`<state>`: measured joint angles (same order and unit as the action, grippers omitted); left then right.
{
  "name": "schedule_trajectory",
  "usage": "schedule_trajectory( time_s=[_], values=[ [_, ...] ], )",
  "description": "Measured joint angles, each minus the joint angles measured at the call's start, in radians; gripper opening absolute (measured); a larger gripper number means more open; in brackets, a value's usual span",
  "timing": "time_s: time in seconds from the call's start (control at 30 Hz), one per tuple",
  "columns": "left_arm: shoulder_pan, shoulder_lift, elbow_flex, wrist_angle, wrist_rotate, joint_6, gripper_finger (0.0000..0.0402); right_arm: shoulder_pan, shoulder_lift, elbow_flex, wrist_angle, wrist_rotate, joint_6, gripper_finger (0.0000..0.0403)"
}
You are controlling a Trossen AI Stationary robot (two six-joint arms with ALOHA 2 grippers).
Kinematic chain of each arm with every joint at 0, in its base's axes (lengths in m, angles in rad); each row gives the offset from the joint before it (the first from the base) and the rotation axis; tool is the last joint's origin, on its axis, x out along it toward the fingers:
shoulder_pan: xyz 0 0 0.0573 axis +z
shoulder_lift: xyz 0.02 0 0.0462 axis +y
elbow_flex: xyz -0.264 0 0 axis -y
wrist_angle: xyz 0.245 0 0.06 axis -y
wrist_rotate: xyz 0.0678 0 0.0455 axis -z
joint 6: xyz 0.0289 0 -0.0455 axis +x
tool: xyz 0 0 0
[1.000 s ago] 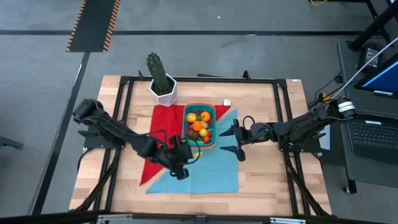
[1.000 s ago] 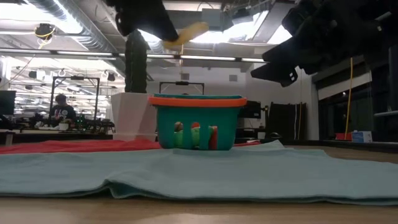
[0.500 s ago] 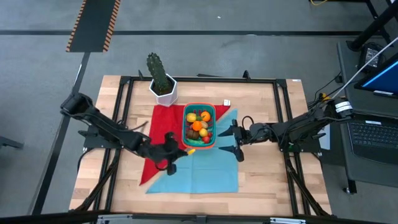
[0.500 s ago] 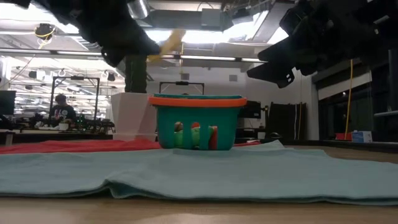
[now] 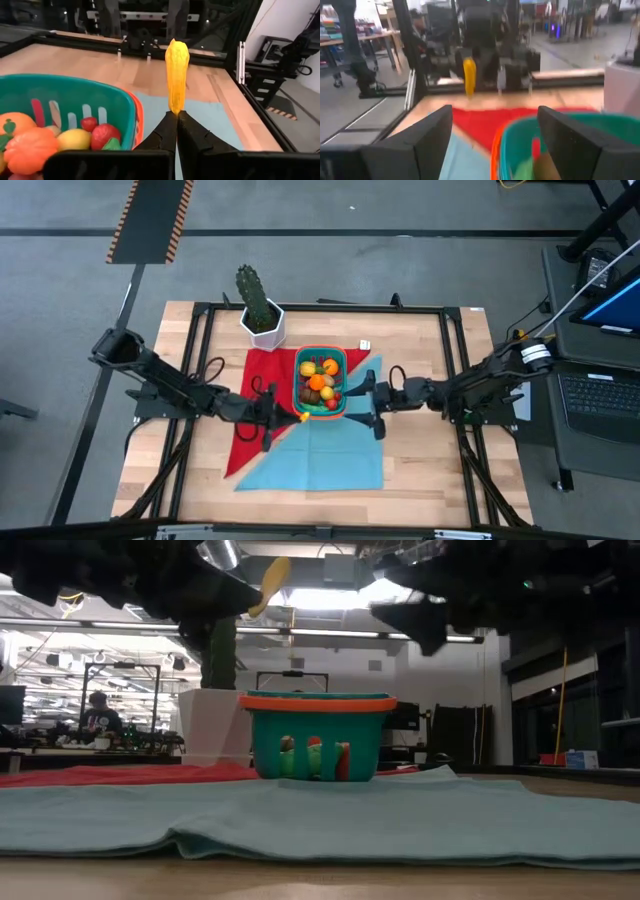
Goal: Pick and placing Produce into tupperware
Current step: Put the corn into the basket
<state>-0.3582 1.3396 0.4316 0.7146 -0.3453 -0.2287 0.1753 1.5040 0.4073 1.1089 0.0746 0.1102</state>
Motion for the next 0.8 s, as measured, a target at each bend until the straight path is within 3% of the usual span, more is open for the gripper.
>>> schedule_trajectory(
  time_s=[0.37,0.8],
  values=[
    [0.063,0.008,0.0,0.044,0.057,0.053,0.0,0.0,0.203,0.245,-0.113,-0.027,-0.079,0.0292],
    [0.071,0.008,0.0,0.037,0.083,0.056,0.0,0.0,0.304,0.442,-0.211,-0.029,-0.134,0.0292]
  ],
)
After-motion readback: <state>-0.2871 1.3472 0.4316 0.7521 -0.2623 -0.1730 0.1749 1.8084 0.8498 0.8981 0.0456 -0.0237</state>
